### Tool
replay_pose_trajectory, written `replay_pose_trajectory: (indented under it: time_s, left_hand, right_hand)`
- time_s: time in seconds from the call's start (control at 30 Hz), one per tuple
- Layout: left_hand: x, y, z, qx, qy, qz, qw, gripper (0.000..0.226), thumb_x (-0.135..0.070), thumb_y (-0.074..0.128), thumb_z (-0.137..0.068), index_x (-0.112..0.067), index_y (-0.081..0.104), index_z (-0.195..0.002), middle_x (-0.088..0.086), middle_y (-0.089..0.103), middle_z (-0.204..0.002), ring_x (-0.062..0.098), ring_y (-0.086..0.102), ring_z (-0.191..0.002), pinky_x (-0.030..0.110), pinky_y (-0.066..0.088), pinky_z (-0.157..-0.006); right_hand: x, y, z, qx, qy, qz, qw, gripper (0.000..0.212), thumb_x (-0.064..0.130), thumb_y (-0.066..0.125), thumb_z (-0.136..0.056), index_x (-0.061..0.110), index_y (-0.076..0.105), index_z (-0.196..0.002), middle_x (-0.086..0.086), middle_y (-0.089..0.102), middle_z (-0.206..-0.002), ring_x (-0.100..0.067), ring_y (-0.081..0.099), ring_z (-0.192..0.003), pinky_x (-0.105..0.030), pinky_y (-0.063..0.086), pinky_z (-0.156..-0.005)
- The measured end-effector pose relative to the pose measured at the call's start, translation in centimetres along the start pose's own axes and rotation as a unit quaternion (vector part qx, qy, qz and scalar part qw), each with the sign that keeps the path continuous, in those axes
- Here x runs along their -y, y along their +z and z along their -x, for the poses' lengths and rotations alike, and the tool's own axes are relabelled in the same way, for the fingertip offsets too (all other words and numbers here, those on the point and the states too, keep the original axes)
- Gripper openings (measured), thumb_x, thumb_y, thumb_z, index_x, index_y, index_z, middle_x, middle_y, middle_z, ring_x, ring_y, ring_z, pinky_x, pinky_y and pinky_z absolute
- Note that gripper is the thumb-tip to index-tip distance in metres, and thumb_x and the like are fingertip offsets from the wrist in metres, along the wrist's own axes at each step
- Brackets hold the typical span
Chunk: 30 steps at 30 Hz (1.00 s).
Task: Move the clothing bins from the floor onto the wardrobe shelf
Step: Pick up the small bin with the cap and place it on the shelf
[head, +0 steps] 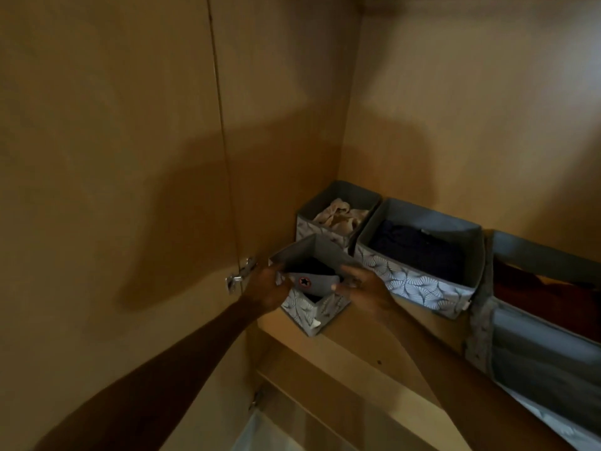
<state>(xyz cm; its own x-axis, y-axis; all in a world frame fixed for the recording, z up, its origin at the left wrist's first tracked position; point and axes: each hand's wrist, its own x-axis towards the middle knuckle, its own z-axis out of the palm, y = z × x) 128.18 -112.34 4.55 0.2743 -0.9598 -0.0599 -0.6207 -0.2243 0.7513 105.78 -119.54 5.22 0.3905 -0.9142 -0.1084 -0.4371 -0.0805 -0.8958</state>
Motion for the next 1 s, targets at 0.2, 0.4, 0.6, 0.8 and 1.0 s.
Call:
replay_pose_trajectory:
  time_s: [0.2,0.4,0.6,0.8,1.0]
  left_hand:
    - [1.5,1.4,1.2,-0.025,0.066,-0.149,0.986,0.065,-0.053,0.038,-0.097,-0.023,0.025,-0.153,0.014,0.006,-0.163,0.034,0.051,-0.128,0.041,0.041,-0.105]
    - [3.6,1.4,1.6,-0.031,0.128,-0.284,0.950,0.086,-0.075,0.010,-0.084,-0.026,0.003,-0.155,0.009,-0.008,-0.163,0.028,0.002,-0.151,0.049,0.024,-0.117]
    - [3.5,0.8,0.1,0.011,0.127,-0.309,0.943,0.085,-0.073,0.018,-0.082,-0.036,-0.010,-0.153,0.005,-0.019,-0.162,0.029,-0.011,-0.149,0.048,0.013,-0.119]
    - [3.8,0.3,-0.8,0.004,0.110,-0.312,0.944,0.086,-0.071,0.021,-0.080,-0.035,-0.005,-0.154,0.008,-0.013,-0.163,0.035,-0.008,-0.149,0.048,0.012,-0.118]
    - [4.5,-0.4,-0.7,-0.016,0.106,-0.325,0.940,0.079,-0.044,0.046,-0.093,-0.039,-0.005,-0.152,0.001,-0.012,-0.163,0.031,-0.006,-0.150,0.050,0.017,-0.117]
  right_hand:
    - [-1.7,2.0,-0.4,0.053,-0.028,0.083,0.995,0.103,0.046,0.089,-0.057,0.018,0.041,-0.143,0.008,0.045,-0.140,-0.014,0.044,-0.132,-0.030,0.045,-0.098]
    - [-2.0,2.9,-0.8,0.021,-0.057,0.079,0.995,0.096,0.041,0.085,-0.066,0.015,0.037,-0.145,0.005,0.048,-0.134,-0.012,0.043,-0.127,-0.027,0.042,-0.095]
    - [-2.3,3.1,-1.4,-0.042,-0.100,0.136,0.985,0.074,0.042,0.074,-0.079,0.018,0.045,-0.142,-0.007,0.055,-0.133,-0.022,0.051,-0.124,-0.032,0.047,-0.095]
    - [-1.9,3.9,-2.0,-0.033,-0.111,0.128,0.985,0.071,0.045,0.072,-0.080,0.021,0.046,-0.141,-0.007,0.058,-0.134,-0.021,0.053,-0.124,-0.038,0.050,-0.096]
    - [-1.8,4.5,-2.7,-0.017,-0.129,0.129,0.983,0.068,0.039,0.070,-0.085,0.019,0.042,-0.144,-0.007,0.050,-0.141,-0.015,0.046,-0.128,-0.023,0.041,-0.095]
